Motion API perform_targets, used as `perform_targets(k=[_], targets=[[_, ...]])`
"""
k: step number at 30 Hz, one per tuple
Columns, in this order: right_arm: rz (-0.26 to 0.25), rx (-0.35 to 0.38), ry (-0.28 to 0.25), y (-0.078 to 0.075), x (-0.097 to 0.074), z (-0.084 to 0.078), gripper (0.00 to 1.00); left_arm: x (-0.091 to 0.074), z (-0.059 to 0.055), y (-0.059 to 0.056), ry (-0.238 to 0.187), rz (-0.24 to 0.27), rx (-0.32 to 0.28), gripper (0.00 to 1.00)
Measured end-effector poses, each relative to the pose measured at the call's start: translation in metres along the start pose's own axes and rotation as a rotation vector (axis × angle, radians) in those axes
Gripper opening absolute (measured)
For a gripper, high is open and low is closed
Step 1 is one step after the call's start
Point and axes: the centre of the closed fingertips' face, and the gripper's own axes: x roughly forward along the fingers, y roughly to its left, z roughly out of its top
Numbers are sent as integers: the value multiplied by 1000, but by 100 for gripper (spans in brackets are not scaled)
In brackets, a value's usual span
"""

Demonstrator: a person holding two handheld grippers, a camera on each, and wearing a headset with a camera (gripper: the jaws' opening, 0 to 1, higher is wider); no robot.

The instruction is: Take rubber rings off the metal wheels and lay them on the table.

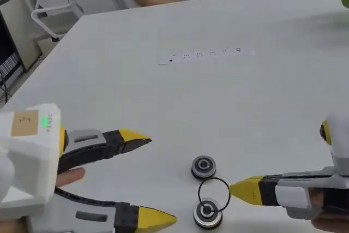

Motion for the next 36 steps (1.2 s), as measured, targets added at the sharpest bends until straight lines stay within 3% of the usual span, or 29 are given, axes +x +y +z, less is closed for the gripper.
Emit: perform_targets(k=[4,20,28,36], targets=[[-3,-16,2,6,-6,3,0,-12,-2,1,0,32,-24,81],[5,-103,20,31,-11,23,0,-69,-12,16,-40,186,-106,100],[20,-134,41,41,-8,26,0,-90,-23,9,-42,232,-128,100],[43,-168,66,54,0,32,0,-103,-43,9,-44,286,-184,100]])
